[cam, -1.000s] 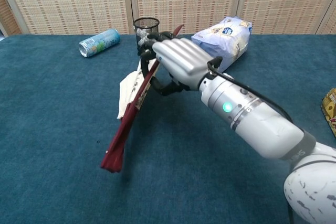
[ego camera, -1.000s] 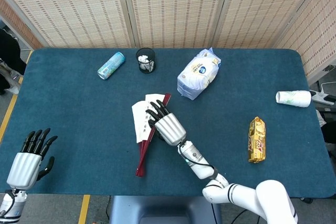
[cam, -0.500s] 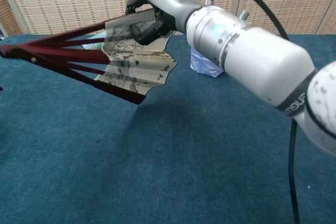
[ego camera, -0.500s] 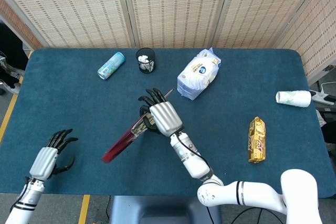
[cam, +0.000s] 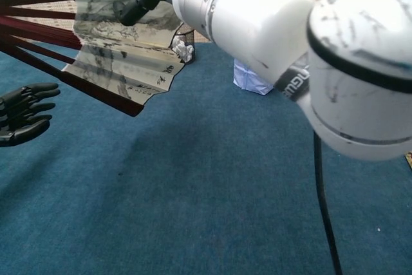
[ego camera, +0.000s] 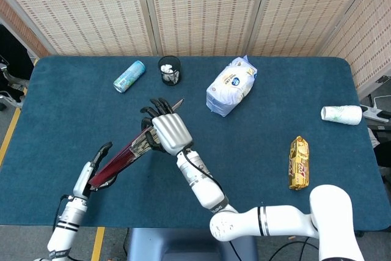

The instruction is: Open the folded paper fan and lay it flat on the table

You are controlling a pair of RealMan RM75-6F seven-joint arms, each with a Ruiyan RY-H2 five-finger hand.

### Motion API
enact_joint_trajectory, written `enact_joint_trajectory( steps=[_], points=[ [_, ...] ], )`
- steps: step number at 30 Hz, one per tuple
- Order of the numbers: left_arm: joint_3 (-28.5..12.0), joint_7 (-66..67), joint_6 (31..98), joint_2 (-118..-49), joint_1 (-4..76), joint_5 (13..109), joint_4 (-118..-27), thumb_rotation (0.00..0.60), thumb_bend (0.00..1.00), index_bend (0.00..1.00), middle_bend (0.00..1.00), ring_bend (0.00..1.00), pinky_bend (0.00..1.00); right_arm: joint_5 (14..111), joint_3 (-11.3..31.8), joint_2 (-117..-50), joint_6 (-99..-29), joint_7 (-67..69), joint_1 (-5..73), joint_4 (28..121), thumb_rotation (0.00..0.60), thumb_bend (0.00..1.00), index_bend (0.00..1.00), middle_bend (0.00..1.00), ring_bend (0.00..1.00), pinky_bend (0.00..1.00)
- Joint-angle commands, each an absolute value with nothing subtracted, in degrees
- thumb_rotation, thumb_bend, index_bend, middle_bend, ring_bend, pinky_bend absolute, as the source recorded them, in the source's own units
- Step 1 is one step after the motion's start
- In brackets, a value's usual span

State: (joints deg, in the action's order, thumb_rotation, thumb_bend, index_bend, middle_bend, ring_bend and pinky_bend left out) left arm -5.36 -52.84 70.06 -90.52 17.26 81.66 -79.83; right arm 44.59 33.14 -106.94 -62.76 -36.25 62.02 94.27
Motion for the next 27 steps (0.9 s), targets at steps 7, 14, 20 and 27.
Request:
enact_joint_trajectory(
  steps=[7, 14, 20, 27],
  points=[
    [-7.41, -51.63, 67.45, -91.41, 17.98, 78.47, -90.00, 0.600, 0.38, 0.11, 0.00, 0.00, 0.03, 41.52, 33.61, -109.64, -64.51, -36.15, 66.14, 90.49, 0.600, 0.70, 0.65, 0.19, 0.00, 0.00],
    [-9.77, -46.92, 69.40, -95.30, 17.70, 75.19, -91.74, 0.600, 0.38, 0.18, 0.00, 0.00, 0.03, 40.58, 33.33, -110.90, -65.95, -36.22, 68.01, 89.39, 0.600, 0.70, 0.65, 0.19, 0.00, 0.00],
    [-12.19, -42.62, 71.25, -98.78, 17.56, 72.27, -91.45, 0.600, 0.37, 0.44, 0.00, 0.00, 0.03, 39.57, 33.32, -111.48, -66.66, -36.02, 69.01, 89.00, 0.600, 0.70, 0.65, 0.19, 0.00, 0.00],
    [-13.58, -41.16, 73.08, -100.22, 17.04, 72.05, -90.41, 0.600, 0.61, 0.73, 0.09, 0.00, 0.03, 39.43, 33.25, -110.70, -66.95, -35.03, 69.02, 88.85, 0.600, 0.70, 0.65, 0.19, 0.00, 0.00]
  ],
)
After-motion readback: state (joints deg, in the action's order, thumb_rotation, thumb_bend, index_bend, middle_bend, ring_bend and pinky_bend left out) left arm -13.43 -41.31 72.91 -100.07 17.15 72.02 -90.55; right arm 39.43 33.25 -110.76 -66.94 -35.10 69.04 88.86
